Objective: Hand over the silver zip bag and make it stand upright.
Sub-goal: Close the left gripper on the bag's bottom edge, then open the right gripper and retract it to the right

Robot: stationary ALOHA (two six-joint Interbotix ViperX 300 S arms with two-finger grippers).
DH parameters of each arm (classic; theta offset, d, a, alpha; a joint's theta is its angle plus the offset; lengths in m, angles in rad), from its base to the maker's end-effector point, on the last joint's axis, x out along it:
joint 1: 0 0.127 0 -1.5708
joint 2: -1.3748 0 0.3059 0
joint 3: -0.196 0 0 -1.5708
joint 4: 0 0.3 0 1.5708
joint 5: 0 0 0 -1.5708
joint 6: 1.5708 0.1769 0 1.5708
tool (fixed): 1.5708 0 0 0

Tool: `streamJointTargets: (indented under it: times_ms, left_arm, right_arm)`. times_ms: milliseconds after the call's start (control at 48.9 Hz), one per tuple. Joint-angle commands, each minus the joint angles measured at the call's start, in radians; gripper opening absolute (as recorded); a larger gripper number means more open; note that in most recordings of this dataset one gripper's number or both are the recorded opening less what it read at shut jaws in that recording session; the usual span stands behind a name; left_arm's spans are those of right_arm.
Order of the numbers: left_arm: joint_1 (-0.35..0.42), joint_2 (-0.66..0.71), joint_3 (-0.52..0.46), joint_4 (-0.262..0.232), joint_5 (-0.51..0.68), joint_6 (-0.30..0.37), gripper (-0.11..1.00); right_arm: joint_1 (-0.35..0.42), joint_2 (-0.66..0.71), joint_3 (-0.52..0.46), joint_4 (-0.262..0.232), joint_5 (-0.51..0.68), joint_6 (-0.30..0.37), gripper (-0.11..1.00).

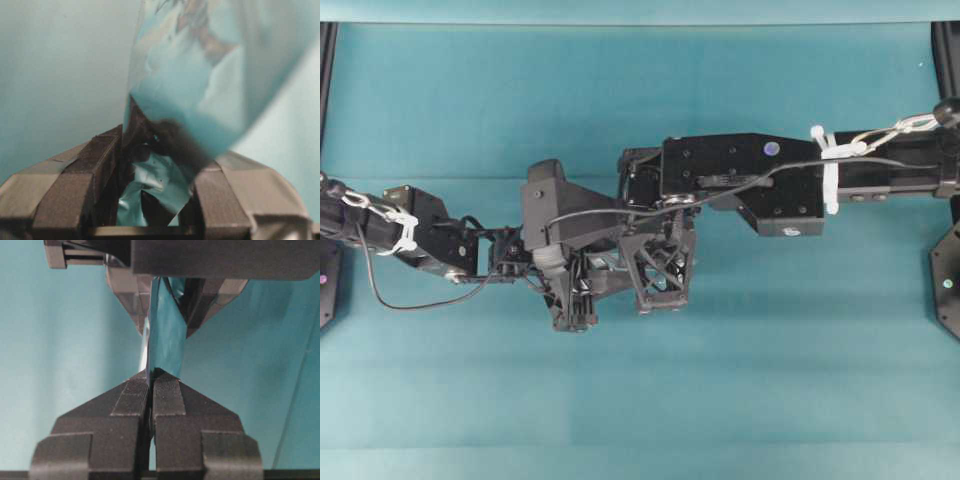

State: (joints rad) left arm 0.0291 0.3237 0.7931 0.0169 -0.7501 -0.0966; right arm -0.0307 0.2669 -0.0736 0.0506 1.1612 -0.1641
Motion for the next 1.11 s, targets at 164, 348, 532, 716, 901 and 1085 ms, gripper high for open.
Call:
streamJointTargets:
  times_ms: [164,348,532,716,901,1085]
  left_arm:
    - [-0.002,-0.003,-0.006,0.002,-0.003,0.002,0.33]
    - [-0.002,-0.003,-0.006,0.002,-0.003,0.003,0.33]
    - [-0.003,-0.003,-0.003,0.002,-0.003,0.005,0.33]
    - [-0.003,-0.005,-0.003,0.002,-0.003,0.006,0.3]
    - [-0.005,-0.005,-0.002,0.003,-0.003,0.02,0.3]
    - [-0.006,-0.005,-0.002,0.003,-0.003,0.037,0.3]
  right_arm:
    - [-0.005,-0.012,-0.005,0.002,-0.023,0.034,0.04]
    - [0.0,-0.012,-0.005,0.003,-0.02,0.041,0.12]
    - [0.011,-0.025,-0.005,0.002,0.006,0.057,0.49]
    - [0.012,-0.071,-0.005,-0.006,0.006,0.084,0.95]
    - [0.011,-0.156,0.0,-0.038,0.015,0.104,0.94]
    - [0.011,-0.27,0.049,-0.069,-0.009,0.161,0.94]
